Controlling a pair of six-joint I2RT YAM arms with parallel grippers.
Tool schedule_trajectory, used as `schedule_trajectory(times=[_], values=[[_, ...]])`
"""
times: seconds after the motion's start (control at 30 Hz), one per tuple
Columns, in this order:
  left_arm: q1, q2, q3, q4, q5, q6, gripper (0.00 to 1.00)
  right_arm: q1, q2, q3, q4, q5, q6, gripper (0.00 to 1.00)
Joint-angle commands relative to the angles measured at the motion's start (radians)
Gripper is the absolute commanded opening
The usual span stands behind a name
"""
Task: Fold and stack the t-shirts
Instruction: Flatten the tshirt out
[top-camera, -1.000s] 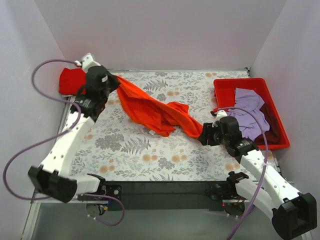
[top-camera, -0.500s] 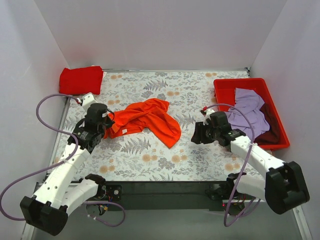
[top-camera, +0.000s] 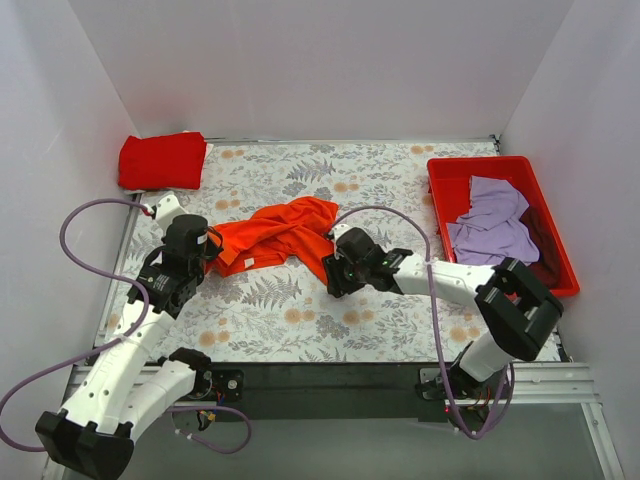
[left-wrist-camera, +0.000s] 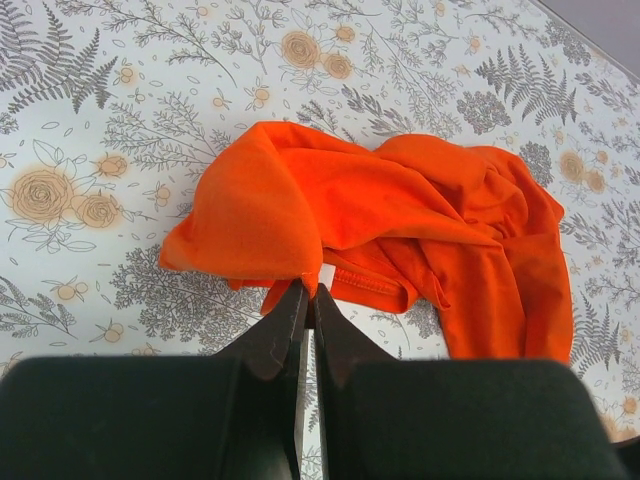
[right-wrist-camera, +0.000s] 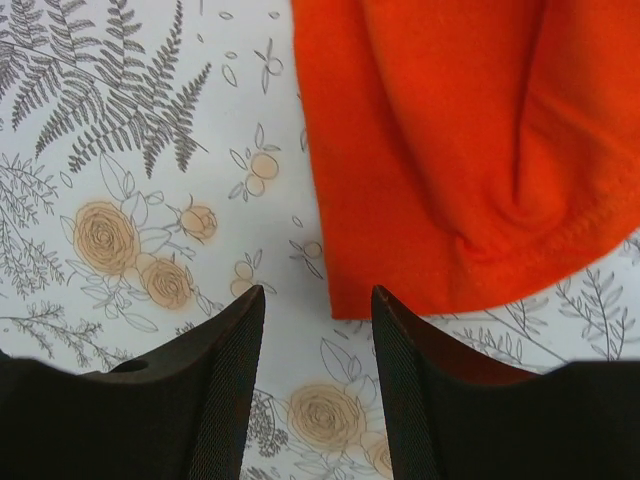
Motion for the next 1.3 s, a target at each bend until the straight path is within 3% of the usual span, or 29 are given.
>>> schedule_trajectory(times=[0.0, 0.27, 0.37, 0.47, 0.5, 0.63, 0.73, 0.77, 0.8, 0.87, 0.9, 0.93, 1.03, 1.17, 1.27], values=[[0.001, -0.013, -0.010, 0.004, -0.027, 0.005, 0.00, 0.039, 0.058, 0.086, 0.015, 0.114, -0.058, 0.53], [0.001, 0.010, -0.034, 0.021, -0.007, -0.004, 0.00, 0.050, 0.189, 0.135, -0.032, 0.144, -0.142, 0.42], [-0.001, 0.039, -0.053, 0.046, 0.009, -0.006, 0.00, 0.050, 0.207, 0.141, -0.057, 0.151, -0.156, 0.31], [0.005, 0.109, -0.068, 0.105, 0.019, 0.008, 0.00, 0.044, 0.195, 0.141, -0.074, 0.223, -0.188, 0.12], [0.011, 0.134, -0.067, 0.127, 0.017, 0.014, 0.00, 0.037, 0.189, 0.146, -0.078, 0.272, -0.205, 0.02], [0.103, 0.345, 0.056, 0.239, 0.115, 0.048, 0.01, -0.076, 0.131, 0.245, -0.140, 0.345, -0.300, 0.01], [0.245, 0.610, 0.371, 0.221, 0.228, 0.033, 0.01, -0.240, 0.094, 0.435, -0.204, 0.339, -0.342, 0.01], [0.267, 0.679, 0.483, 0.120, 0.253, 0.019, 0.01, -0.312, 0.086, 0.574, -0.224, 0.335, -0.349, 0.01], [0.284, 0.756, 0.762, 0.060, 0.276, 0.009, 0.00, -0.341, 0.078, 0.636, -0.241, 0.322, -0.357, 0.01], [0.301, 0.916, 1.047, -0.108, 0.284, 0.012, 0.00, -0.409, 0.041, 0.757, -0.267, 0.299, -0.388, 0.01], [0.303, 0.950, 1.261, -0.144, 0.279, 0.020, 0.00, -0.424, 0.025, 0.837, -0.267, 0.264, -0.426, 0.01], [0.304, 0.986, 1.361, -0.172, 0.273, 0.037, 0.00, -0.432, -0.015, 0.863, -0.267, 0.245, -0.455, 0.01], [0.309, 0.949, 1.460, -0.197, 0.214, 0.063, 0.00, -0.446, -0.124, 0.888, -0.269, 0.187, -0.555, 0.01], [0.310, 0.614, 1.244, -0.042, 0.123, 0.124, 0.00, -0.446, -0.325, 0.784, -0.269, 0.145, -0.615, 0.01], [0.310, 0.450, 1.152, 0.009, 0.088, 0.158, 0.00, -0.446, -0.517, 0.689, -0.269, 0.121, -0.627, 0.01]])
